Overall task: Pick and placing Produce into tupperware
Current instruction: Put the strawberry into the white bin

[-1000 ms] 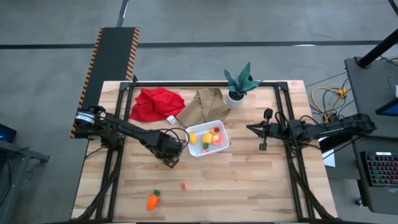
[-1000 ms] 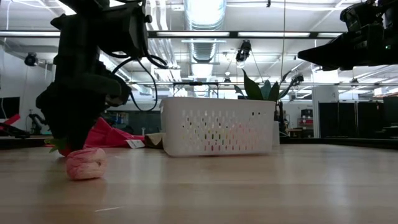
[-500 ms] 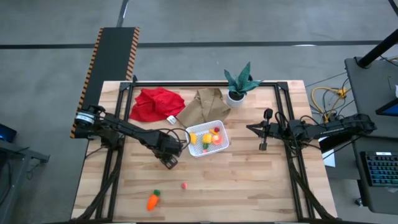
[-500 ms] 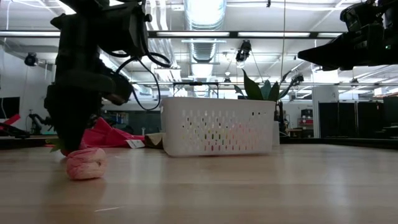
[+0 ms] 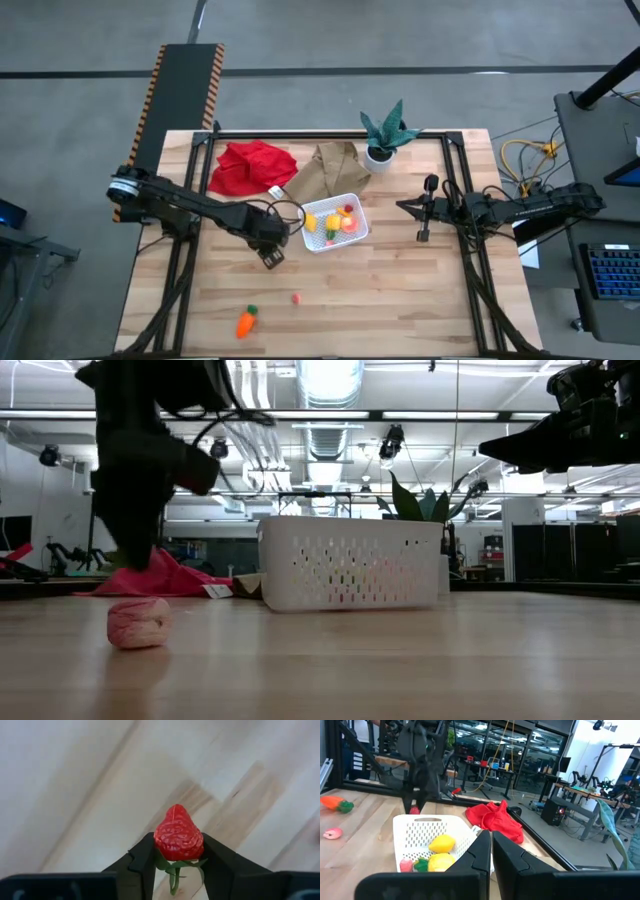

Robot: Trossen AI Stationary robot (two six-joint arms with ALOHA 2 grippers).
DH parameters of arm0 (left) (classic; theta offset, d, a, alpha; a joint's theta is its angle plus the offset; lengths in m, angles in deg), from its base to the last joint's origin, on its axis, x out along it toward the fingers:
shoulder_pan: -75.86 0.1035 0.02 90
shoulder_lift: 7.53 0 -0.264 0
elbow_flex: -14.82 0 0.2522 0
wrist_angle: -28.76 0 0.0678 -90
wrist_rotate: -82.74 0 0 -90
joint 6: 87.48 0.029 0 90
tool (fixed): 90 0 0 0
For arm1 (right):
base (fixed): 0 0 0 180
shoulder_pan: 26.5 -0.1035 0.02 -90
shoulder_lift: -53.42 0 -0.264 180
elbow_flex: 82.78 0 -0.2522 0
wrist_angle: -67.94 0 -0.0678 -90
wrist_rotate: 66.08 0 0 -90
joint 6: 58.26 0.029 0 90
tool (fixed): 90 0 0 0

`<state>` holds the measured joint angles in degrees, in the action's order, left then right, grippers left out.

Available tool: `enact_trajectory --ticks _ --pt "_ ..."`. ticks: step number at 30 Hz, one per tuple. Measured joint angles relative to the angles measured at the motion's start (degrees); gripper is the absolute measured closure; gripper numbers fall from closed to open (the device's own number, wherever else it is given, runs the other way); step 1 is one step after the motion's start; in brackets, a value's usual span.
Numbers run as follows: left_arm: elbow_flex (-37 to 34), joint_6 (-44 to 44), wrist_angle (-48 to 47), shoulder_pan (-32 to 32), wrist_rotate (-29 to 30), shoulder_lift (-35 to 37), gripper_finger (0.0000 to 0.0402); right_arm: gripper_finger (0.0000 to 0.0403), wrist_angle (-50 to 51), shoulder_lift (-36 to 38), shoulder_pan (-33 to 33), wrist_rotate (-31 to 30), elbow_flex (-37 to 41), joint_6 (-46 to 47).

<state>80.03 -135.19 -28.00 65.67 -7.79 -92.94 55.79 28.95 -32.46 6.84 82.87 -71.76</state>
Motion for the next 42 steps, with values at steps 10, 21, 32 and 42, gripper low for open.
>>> enact_trajectory --ticks 10,21,32,42 --pt "3.80 12.80 6.83 4.49 7.91 7.41 0.0299 0.0394 -0.04 0.00 0.00 -0.02 0.00 -0.05" --pt "9.97 31.06 17.31 11.30 8.36 3.55 0.0299 0.0394 -0.11 0.02 0.00 -0.09 -0.01 -0.07" --pt "14.10 35.57 18.30 14.67 3.55 -8.02 0.0299 0.0394 0.09 0.00 0.00 -1.01 0.00 -0.26" --pt "17.26 39.29 18.94 14.75 3.24 -13.37 0.0298 0.0394 0.15 0.02 0.00 -1.01 0.01 -0.26"
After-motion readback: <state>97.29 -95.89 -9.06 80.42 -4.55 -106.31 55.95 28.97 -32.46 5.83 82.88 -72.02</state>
